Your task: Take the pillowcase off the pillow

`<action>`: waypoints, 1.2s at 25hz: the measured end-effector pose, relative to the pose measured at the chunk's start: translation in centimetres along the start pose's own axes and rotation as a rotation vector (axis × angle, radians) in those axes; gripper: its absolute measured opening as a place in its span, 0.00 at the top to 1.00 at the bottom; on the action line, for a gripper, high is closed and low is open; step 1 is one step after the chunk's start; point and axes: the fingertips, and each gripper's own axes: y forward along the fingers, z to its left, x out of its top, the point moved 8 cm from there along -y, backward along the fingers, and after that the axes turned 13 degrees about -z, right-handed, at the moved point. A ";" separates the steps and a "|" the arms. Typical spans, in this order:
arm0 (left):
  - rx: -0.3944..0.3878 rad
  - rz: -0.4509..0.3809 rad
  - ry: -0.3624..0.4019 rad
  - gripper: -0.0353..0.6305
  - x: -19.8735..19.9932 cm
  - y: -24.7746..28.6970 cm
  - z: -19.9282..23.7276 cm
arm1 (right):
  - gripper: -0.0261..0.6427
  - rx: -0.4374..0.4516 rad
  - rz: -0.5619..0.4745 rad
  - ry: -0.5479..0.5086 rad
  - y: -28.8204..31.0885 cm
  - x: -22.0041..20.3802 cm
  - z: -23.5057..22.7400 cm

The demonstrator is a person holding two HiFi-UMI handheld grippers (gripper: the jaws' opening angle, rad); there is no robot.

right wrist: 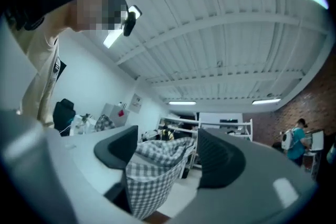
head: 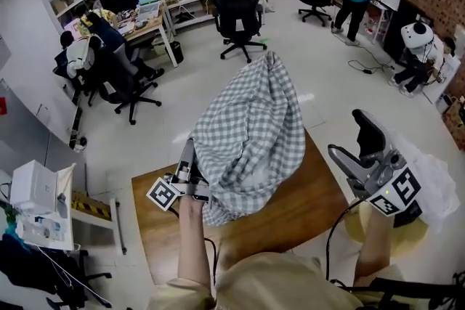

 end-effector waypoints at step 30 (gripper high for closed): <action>-0.005 0.095 0.070 0.94 -0.7 -0.6 0.6 | 0.59 0.606 0.926 0.342 10.6 -16.9 7.4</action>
